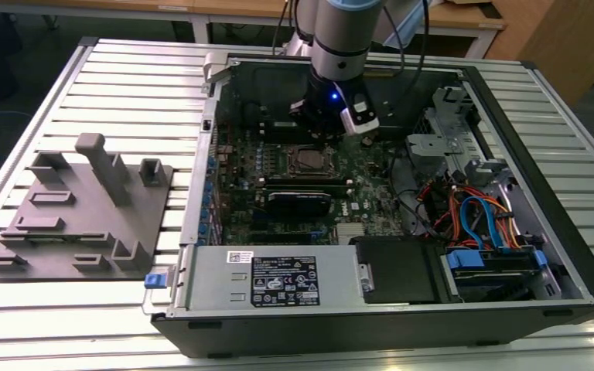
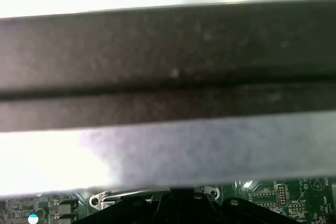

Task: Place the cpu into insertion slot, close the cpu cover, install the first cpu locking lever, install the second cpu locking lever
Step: 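Install the first cpu locking lever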

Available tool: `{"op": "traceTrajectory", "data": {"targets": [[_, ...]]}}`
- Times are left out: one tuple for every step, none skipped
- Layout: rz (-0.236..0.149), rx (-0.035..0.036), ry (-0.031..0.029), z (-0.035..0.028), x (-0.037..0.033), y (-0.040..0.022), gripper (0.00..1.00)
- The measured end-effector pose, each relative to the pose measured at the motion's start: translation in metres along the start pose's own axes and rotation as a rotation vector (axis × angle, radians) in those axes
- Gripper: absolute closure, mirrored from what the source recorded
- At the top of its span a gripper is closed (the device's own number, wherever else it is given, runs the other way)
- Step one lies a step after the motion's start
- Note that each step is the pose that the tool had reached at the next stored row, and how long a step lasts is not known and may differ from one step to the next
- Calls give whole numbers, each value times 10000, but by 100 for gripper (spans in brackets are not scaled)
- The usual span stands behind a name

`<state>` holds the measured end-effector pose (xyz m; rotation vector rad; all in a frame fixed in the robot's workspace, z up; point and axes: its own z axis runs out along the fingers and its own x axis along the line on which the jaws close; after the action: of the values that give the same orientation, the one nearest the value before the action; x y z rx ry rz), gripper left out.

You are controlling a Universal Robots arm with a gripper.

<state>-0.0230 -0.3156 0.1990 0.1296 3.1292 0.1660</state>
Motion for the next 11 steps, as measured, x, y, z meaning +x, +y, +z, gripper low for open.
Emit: {"op": "traceTrajectory", "data": {"targets": [[0, -14, 4, -14, 1, 1, 89], [1, -34, 5, -24, 3, 2, 89], [0, -55, 6, -32, 5, 2, 89], [0, -73, 8, -37, 11, 2, 89], [1, -88, 9, -39, 21, 1, 89], [1, -101, 8, -40, 33, 0, 89], [1, -114, 8, -40, 48, -1, 89], [0, -135, 8, -40, 65, -2, 89], [0, -156, 8, -41, 83, -4, 89], [0, -173, 7, -41, 101, -5, 89], [1, -184, 8, -41, 118, -6, 89]]}}
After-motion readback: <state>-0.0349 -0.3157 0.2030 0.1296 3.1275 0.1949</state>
